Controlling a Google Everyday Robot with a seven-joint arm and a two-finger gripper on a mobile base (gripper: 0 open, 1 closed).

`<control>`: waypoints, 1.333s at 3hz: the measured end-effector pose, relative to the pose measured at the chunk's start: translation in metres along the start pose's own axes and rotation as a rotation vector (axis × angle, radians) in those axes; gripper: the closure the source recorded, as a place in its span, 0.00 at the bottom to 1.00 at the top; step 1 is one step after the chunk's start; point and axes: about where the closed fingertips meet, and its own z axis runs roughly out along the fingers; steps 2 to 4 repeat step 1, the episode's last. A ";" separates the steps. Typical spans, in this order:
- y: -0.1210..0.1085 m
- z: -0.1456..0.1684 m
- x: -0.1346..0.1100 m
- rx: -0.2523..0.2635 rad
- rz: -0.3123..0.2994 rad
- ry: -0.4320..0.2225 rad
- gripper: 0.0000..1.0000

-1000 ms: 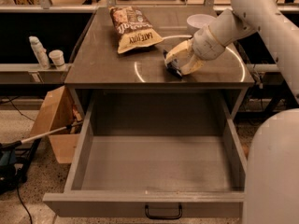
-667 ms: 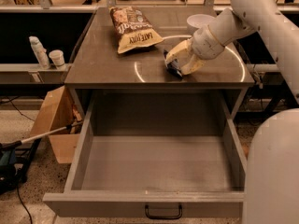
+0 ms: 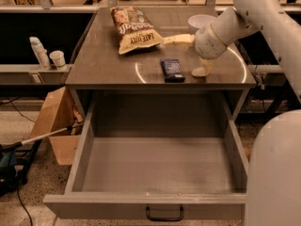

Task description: Pick rxbar chocolate from top drawer and place on counter

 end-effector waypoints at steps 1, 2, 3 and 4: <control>0.000 0.000 0.000 0.000 0.000 0.000 0.00; 0.000 0.000 0.000 0.000 0.000 0.000 0.00; 0.000 0.000 0.000 0.000 0.000 0.000 0.00; 0.000 0.000 0.000 0.000 0.000 0.000 0.00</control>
Offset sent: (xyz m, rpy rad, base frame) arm 0.0000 0.0000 0.0000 0.0000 0.0000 0.0000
